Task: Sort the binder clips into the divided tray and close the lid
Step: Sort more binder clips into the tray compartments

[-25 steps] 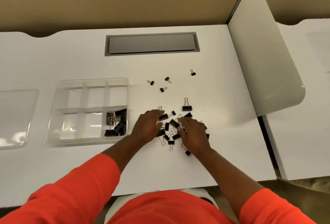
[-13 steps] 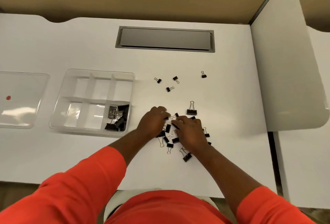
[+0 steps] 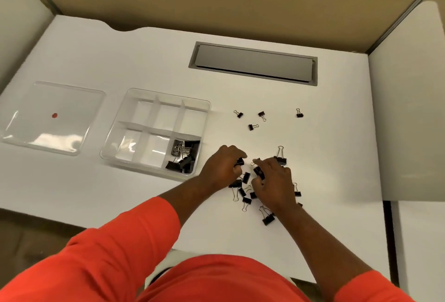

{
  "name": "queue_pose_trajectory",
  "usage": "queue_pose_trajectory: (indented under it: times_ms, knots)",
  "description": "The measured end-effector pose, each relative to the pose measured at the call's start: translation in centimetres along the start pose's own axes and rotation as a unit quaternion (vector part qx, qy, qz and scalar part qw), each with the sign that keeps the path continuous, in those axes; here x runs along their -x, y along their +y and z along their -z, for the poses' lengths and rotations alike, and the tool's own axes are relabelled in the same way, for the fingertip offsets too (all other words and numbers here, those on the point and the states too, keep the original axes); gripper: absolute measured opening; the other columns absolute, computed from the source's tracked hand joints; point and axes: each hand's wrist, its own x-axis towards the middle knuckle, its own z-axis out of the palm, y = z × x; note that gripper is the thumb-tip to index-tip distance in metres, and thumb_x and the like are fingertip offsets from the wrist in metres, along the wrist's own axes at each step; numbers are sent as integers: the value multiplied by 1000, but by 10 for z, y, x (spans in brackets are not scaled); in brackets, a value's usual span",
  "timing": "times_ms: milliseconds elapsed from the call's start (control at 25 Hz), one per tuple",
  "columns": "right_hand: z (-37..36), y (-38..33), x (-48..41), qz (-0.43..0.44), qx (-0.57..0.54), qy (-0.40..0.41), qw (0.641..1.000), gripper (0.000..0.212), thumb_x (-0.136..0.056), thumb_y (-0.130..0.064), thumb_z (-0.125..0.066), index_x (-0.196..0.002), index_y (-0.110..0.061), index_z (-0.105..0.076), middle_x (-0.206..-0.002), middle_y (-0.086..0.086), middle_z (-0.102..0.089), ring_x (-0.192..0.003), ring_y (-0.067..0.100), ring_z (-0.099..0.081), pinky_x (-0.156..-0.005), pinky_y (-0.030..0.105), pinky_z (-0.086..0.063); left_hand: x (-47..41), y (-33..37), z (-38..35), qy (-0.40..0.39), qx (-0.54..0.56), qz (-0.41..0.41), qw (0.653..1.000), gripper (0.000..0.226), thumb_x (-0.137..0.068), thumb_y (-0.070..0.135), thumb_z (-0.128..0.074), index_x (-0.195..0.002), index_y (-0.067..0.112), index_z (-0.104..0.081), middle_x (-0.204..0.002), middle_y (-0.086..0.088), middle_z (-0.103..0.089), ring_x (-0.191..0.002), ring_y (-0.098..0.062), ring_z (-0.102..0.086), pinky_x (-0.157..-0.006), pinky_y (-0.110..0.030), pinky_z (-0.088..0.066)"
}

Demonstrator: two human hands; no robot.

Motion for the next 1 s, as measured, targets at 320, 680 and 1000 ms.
queue_pose_trajectory:
  times_ms: [320,680,1000]
  knots:
    - [-5,-61,-11,18,-56,69,996,39,-79,-17,-63,-117,-24,-67,-110,-9,-60,-96,13,-61,-87,37,-39,32,-32,46,86,29,-25,996,35,-81,16,-65,-115,25,-65,-108,10,-63,-101,-11,-53,-80,-30,-50]
    - [-62,-183,-21,0,-63,115,991,38,-84,-14,-65,-120,-26,-64,-115,-13,-64,-102,7,-61,-89,32,-34,72,-151,122,135,38,-30,990,34,-82,15,-70,-114,26,-66,-107,13,-64,-99,-7,-53,-82,-22,-47]
    - [-99,-252,-25,-20,-49,108,993,39,-87,-17,-66,-125,-26,-62,-116,-9,-66,-100,12,-61,-90,24,-27,90,-221,154,126,-14,-48,991,44,-75,32,-80,-116,25,-65,-115,9,-63,-104,-16,-57,-88,-36,-48]
